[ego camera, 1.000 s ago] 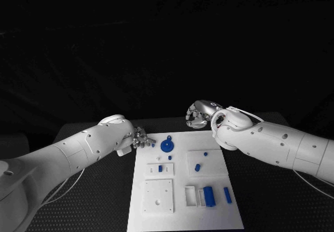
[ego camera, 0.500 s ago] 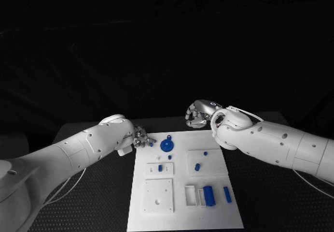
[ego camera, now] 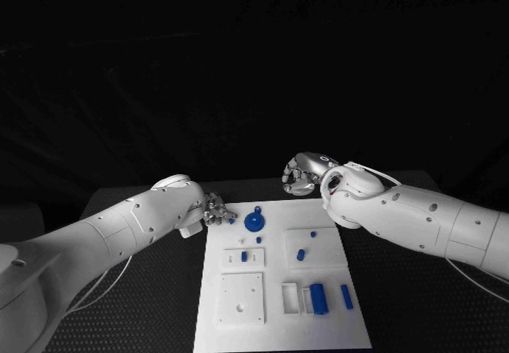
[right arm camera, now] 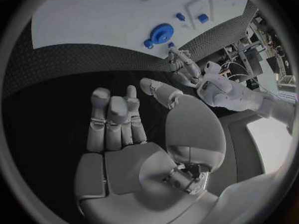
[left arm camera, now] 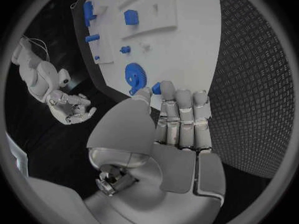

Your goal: Assemble the parts on the task board

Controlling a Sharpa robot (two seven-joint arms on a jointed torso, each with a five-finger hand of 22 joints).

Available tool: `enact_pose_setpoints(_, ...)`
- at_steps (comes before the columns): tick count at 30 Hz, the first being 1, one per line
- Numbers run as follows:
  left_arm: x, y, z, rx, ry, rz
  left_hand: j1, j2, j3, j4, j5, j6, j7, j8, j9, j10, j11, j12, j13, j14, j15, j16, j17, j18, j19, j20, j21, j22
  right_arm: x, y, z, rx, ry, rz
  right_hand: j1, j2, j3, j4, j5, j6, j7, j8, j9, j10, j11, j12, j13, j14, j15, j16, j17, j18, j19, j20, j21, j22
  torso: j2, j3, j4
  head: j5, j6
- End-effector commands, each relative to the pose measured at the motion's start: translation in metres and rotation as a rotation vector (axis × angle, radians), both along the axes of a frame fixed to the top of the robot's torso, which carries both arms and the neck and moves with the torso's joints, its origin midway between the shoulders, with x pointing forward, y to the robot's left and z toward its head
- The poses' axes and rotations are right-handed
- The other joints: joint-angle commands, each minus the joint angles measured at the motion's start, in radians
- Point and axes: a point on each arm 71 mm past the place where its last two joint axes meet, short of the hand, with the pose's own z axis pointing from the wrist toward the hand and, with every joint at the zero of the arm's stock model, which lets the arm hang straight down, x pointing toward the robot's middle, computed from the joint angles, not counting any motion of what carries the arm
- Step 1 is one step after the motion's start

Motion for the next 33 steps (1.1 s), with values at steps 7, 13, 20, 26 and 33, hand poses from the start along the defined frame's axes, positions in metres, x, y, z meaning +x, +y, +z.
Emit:
enact_pose_setpoints(7,-0.0009,-0.0036,-0.0007,-0.011,0.016,-0.010,0.030,-0.020,-0.015,0.003,-0.010,0.008,0.001,0.004,-0.002,0.002,-0.005,0.004,0.002,0.002,-0.006,0.008,-0.003,-0.014,0.005,-0.106,0.000,0.020,-0.0003,0.0014,0.0001,-0.004,-0.003,0.008,-0.006,0.000,0.004,-0.002,0.005,-0.001,0.007,-0.002,0.001,-0.002,0.006,0.004,-0.002,-0.002,0.006,-0.004,-0.002,0.021,0.005,0.001,-0.005,0.012,0.000,-0.0007,0.0008,0.000,0.000)
enact_pose_setpoints(13,-0.0010,-0.0027,-0.0009,-0.010,0.018,-0.010,0.043,-0.023,-0.016,0.005,-0.011,0.008,0.000,0.005,-0.003,0.003,-0.005,0.004,0.002,0.003,-0.007,0.009,-0.003,-0.014,0.007,-0.107,0.000,0.019,-0.0002,0.0015,0.0001,-0.004,-0.003,0.009,-0.007,0.000,0.004,-0.002,0.005,-0.001,0.007,-0.002,0.001,-0.002,0.006,0.005,-0.002,-0.002,0.006,-0.004,-0.002,0.021,0.005,0.001,-0.005,0.012,0.000,-0.0003,-0.0004,0.002,-0.001)
enact_pose_setpoints(20,-0.0008,0.0016,-0.0012,-0.007,0.021,-0.005,0.125,-0.004,-0.011,-0.018,0.076,0.005,0.002,0.003,-0.006,0.001,-0.004,0.003,0.003,-0.001,-0.005,0.012,-0.006,-0.017,0.001,-0.105,-0.002,0.020,-0.0002,0.0008,0.0002,-0.004,-0.003,0.008,-0.007,0.000,0.004,-0.002,0.004,-0.001,0.007,-0.002,0.001,-0.001,0.006,0.005,-0.002,-0.001,0.006,-0.004,-0.002,0.021,0.005,0.001,-0.005,0.012,0.001,-0.0004,0.0001,0.001,-0.001)
enact_pose_setpoints(26,-0.0005,0.0032,-0.0013,-0.006,0.021,-0.002,0.128,-0.005,-0.019,-0.012,0.091,0.001,0.003,0.001,-0.008,0.000,-0.002,0.003,0.003,-0.002,-0.005,0.013,-0.006,-0.019,0.000,-0.104,-0.002,0.020,-0.0002,0.0012,0.0001,-0.003,-0.003,0.009,-0.007,0.000,0.004,-0.002,0.004,-0.001,0.007,-0.002,0.001,-0.001,0.006,0.005,-0.002,-0.001,0.006,-0.004,-0.002,0.021,0.005,0.001,-0.005,0.012,0.001,-0.0003,0.0002,0.002,-0.002)
enact_pose_setpoints(33,-0.0007,0.0035,-0.0017,-0.019,0.031,0.001,0.125,-0.004,-0.027,0.003,0.103,-0.012,0.007,-0.007,-0.013,-0.002,0.001,0.002,0.003,-0.003,-0.003,0.013,-0.007,-0.019,0.000,-0.104,-0.002,0.019,-0.0001,0.0011,0.0001,-0.004,-0.003,0.009,-0.007,0.000,0.004,-0.001,0.004,-0.001,0.007,-0.002,0.002,-0.001,0.006,0.005,-0.002,-0.001,0.006,-0.004,-0.002,0.021,0.005,0.001,-0.005,0.012,0.001,-0.0011,0.0002,0.003,-0.001)
